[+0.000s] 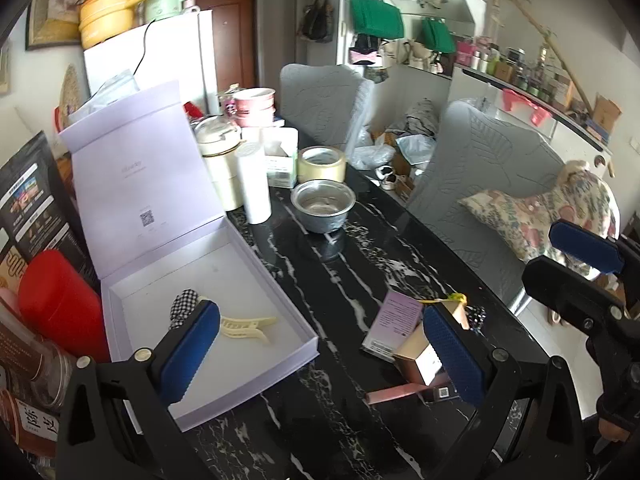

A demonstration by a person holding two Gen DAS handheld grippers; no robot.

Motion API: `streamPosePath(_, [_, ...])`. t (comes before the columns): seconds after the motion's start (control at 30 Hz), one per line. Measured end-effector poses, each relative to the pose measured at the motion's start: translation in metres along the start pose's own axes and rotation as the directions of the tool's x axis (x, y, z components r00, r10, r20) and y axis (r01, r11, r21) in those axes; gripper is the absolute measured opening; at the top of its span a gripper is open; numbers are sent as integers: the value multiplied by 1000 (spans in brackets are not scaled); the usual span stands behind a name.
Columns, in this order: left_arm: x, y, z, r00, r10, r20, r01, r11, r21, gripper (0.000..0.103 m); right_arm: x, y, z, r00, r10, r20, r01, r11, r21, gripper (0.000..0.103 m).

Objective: Organize rigid objects
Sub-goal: 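Withdraw both tools from the white box back over the table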

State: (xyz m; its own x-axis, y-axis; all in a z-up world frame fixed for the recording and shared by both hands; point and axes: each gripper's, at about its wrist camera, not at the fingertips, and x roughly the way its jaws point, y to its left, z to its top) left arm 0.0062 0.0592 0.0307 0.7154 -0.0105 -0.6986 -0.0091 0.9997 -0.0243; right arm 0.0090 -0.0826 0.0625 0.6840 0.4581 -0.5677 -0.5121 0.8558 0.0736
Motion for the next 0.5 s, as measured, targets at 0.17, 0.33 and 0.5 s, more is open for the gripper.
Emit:
streamPosePath(0.17, [-2, -21, -5, 999, -53, -5, 54, 998, 43, 103, -23, -9, -10, 999, -30, 20, 29, 999, 26, 58])
streamPosePath(0.33, [5, -38, -9, 995, -97, -36, 99, 992, 75, 103, -36, -16, -23, 998, -58, 12, 57, 997, 51, 58])
streamPosePath(0.5, [6, -53, -16, 989, -144, -37, 147, 985, 89, 103, -44, -26, -36, 997, -74, 5, 73, 993, 89, 58])
